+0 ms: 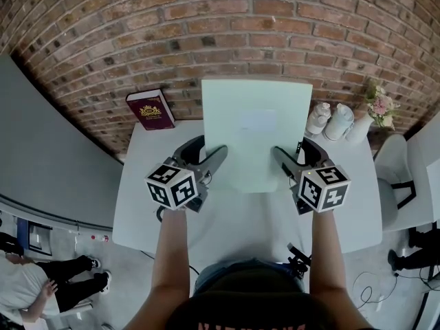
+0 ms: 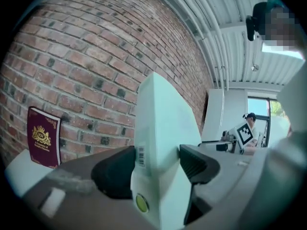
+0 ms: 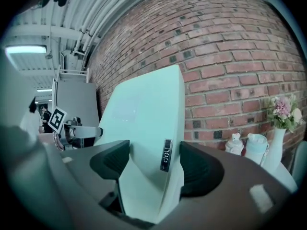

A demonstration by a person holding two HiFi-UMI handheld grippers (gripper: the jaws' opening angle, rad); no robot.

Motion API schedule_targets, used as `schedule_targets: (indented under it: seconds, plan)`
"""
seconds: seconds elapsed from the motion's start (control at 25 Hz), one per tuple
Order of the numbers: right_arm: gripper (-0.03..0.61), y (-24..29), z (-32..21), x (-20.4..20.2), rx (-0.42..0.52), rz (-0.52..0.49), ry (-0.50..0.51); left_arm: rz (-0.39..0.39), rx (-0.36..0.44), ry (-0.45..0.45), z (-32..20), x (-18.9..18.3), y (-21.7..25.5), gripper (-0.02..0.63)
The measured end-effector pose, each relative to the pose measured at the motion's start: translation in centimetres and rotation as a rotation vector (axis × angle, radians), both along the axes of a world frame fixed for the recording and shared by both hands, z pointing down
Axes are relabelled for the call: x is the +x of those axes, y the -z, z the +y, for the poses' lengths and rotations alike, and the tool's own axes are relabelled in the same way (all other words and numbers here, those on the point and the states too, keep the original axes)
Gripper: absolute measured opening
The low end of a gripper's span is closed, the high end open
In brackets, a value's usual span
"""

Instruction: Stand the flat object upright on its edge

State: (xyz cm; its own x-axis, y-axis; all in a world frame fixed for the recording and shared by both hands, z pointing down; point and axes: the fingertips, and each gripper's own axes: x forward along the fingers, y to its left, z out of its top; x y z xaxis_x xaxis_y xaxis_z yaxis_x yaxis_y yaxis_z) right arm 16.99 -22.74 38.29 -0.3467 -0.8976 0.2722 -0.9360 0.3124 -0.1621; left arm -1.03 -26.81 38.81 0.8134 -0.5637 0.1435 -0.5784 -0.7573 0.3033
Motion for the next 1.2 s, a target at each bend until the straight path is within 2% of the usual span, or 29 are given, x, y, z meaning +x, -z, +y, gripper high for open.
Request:
schedule_targets:
  seconds: [0.2,0.44,0.64,0.96,1.2]
  plan:
    - [0.331,1.0,-0.5,0.0,0.059,0.032,-0.007,-0.028,0.096,0.006,-0.4,0.1,1.2,0.304]
    - [0.328,1.9,-1.1,0.0,0.121,0.071,-0.022,-0.030,0.160,0.009,-1.3,0.3,1.9,0.305]
    - [0.327,2.1,-1.9,0.0,0.144,0.137,-0.034,-0.097,0.213,0.025,-2.1,0.5,1.9,0.304]
    - [0.322,1.6,-3.1,-0.1,0.167,0.183,-0.048,-0.155,0.231,0.043,-3.3,0.5,1.0,0.304]
    - [0.319,0.3,-4.2,0.2,0.138,0.206,-0.071,-0.210,0.222,0.049,-4.5,0.9,-0.2,0.304]
